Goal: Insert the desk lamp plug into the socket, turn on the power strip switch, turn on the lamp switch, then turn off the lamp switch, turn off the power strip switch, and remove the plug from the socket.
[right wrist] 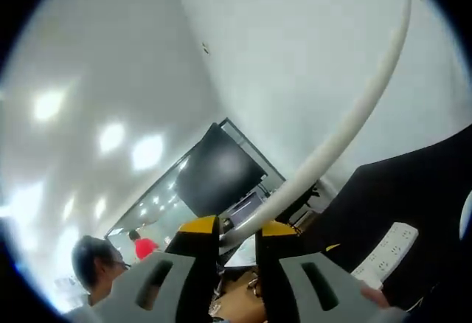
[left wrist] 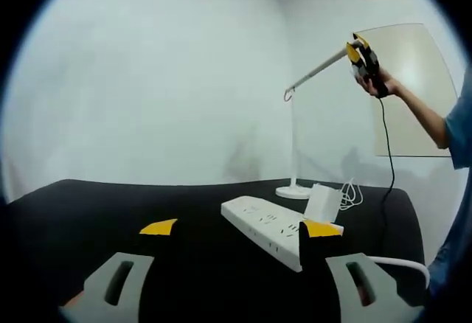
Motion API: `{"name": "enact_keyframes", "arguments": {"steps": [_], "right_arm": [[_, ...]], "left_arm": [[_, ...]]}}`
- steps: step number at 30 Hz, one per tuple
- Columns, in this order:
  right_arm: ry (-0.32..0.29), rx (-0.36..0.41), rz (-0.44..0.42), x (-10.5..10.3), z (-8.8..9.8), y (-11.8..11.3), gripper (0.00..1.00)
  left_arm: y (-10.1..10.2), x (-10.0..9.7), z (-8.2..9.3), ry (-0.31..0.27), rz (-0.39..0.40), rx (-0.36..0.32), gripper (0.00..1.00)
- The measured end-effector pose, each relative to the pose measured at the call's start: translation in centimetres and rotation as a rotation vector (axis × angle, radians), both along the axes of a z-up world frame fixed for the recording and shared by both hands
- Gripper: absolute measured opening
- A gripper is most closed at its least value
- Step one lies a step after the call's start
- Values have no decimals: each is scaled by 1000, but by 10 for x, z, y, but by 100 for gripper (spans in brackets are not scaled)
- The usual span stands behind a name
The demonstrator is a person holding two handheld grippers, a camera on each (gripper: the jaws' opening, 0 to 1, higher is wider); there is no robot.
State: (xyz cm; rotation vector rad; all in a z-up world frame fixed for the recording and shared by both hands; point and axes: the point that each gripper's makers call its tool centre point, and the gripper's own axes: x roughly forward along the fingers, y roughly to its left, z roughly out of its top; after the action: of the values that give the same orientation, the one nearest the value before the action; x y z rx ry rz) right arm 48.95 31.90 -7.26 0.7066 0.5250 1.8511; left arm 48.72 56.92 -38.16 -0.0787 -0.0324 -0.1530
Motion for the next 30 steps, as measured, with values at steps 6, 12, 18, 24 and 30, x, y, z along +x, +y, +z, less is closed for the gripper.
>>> {"name": "enact_keyframes", "arguments": {"steps": [6,12,18,24,30], "right_arm": [[14,2,4,-2,6,2,21],[26,0,2,-3,8,7,21],[34,0,0,-7,8,9,21],[42,10,-1,-11,12,6,21],[69,22,3,-11,15,9,21]], "left_arm": [[1,-1,4,-9,5,-2,62],[-7,-6,5,-10,8,4,62],[-15,-10,3,-2,6,10,62],[-15,-10,4,-8,6,7,62],[-5,-5,7,-15,4,3,62]]}}
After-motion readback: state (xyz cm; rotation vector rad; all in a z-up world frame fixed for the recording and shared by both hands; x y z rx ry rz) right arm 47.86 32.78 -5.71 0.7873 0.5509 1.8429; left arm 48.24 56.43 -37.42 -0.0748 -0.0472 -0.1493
